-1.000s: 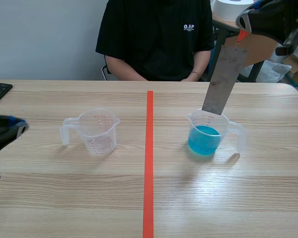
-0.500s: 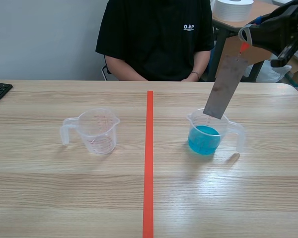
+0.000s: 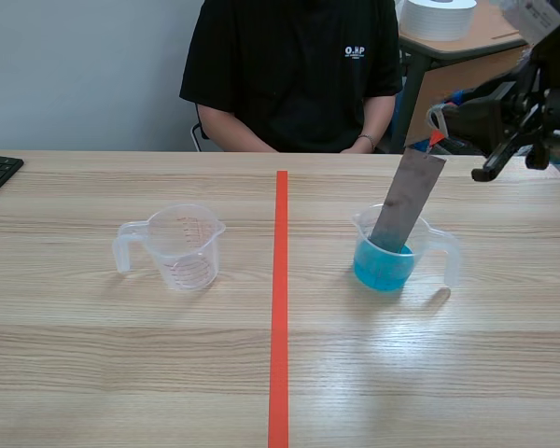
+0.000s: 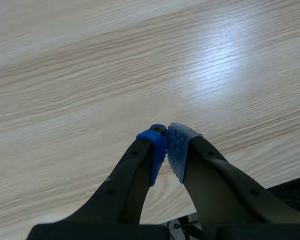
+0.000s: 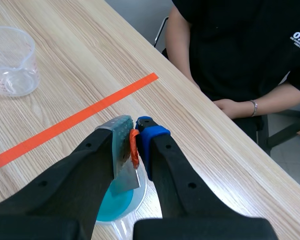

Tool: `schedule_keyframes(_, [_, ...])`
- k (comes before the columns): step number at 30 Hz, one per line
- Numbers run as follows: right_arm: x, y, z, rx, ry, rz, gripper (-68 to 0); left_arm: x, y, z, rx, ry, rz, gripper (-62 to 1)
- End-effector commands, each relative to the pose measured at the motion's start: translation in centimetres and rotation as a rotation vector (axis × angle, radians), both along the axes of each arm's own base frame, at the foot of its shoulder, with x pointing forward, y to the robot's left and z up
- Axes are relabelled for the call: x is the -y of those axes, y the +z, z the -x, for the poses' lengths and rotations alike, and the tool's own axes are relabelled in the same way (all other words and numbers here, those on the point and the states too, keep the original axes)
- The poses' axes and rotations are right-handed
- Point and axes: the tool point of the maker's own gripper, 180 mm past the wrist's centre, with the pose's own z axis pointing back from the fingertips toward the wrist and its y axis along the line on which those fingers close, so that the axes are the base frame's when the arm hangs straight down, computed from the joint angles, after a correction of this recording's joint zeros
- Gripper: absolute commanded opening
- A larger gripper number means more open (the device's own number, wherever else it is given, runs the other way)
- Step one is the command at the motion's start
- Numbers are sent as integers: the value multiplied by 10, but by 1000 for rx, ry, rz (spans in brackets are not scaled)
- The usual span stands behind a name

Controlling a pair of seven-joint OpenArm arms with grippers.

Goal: Do the redox reaction experiment.
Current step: 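Lower the plate into the blue solution, then hold the plate still in the solution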

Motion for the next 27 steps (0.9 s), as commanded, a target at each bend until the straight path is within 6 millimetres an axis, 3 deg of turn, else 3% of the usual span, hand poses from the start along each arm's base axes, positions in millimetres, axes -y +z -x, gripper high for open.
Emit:
schedule_keyframes(1, [-3, 11, -4, 39, 16, -8, -658, 3, -1, 5, 3, 23, 20, -560])
schedule_keyframes(15, [-13, -19, -3, 16, 34, 29, -658, 9, -6, 16, -6, 79, 55, -560])
schedule_keyframes(27, [-14, -20, -3, 18, 35, 38, -658, 10, -8, 20, -9, 100, 59, -560])
